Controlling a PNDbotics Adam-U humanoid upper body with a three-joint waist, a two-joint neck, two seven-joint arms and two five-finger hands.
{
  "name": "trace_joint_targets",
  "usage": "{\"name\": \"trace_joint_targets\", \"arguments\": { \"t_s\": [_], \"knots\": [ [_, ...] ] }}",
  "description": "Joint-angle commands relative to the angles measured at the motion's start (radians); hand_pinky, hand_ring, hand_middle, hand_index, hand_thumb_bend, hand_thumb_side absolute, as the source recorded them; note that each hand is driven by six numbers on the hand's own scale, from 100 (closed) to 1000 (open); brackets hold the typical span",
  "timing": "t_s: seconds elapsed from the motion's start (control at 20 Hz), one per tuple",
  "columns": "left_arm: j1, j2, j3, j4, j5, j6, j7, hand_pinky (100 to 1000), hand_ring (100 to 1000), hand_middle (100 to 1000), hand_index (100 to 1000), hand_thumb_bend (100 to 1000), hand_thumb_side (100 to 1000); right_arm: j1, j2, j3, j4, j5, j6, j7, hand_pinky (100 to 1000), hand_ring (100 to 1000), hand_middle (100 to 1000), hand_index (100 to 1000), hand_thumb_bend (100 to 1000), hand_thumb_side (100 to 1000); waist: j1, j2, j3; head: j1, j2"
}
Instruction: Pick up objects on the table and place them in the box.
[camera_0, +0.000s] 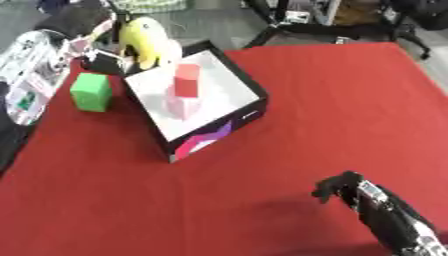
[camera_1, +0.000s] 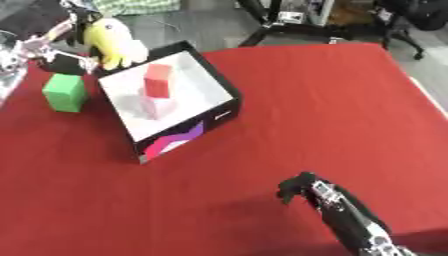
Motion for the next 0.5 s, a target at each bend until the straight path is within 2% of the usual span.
{"name": "trace_joint_targets", "arguments": {
  "t_s": [0.05,0.15,0.3,0.35,0.4,0.45,0.5],
  "knots": [
    [-0.027,-0.032,-0.004,0.056,-0.05,-0.033,0.03,675,478,497,710,100,186,-0.005,-0.009,0.004,-0.01,-0.004,-0.002,0.006,1000,750,512,705,100,1000,0.001,-0.008,-0.002,0.001,-0.002],
    [-0.027,-0.049,-0.009,0.078,-0.073,-0.044,0.051,713,546,567,777,100,175,-0.005,-0.009,0.003,-0.01,-0.004,-0.001,0.006,1000,750,511,705,100,1000,0.001,-0.007,-0.003,-0.001,-0.002],
    [-0.03,-0.068,-0.009,0.098,-0.093,-0.029,0.086,757,654,683,865,100,159,-0.006,-0.009,0.005,-0.01,-0.005,0.0,0.007,1000,750,511,705,100,1000,0.001,-0.007,-0.003,-0.002,-0.002],
    [-0.032,-0.071,-0.011,0.1,-0.097,-0.022,0.097,767,683,717,886,151,324,-0.006,-0.009,0.005,-0.01,-0.005,0.0,0.008,1000,750,512,705,100,1000,0.001,-0.007,-0.003,-0.002,-0.002],
    [-0.034,-0.074,-0.012,0.1,-0.103,-0.014,0.108,782,712,753,910,253,550,-0.006,-0.009,0.006,-0.01,-0.005,0.0,0.009,1000,750,511,705,100,1000,0.001,-0.008,-0.003,-0.001,-0.002],
    [-0.036,-0.075,-0.014,0.099,-0.109,-0.005,0.117,794,733,782,929,331,702,-0.006,-0.009,0.006,-0.01,-0.005,0.0,0.009,1000,750,511,705,100,1000,0.001,-0.008,-0.003,-0.001,-0.002],
    [-0.037,-0.076,-0.015,0.099,-0.113,0.003,0.124,794,733,782,929,331,702,-0.006,-0.009,0.006,-0.009,-0.005,0.0,0.01,1000,750,511,705,100,1000,0.001,-0.008,-0.004,-0.001,-0.002]
  ]
}}
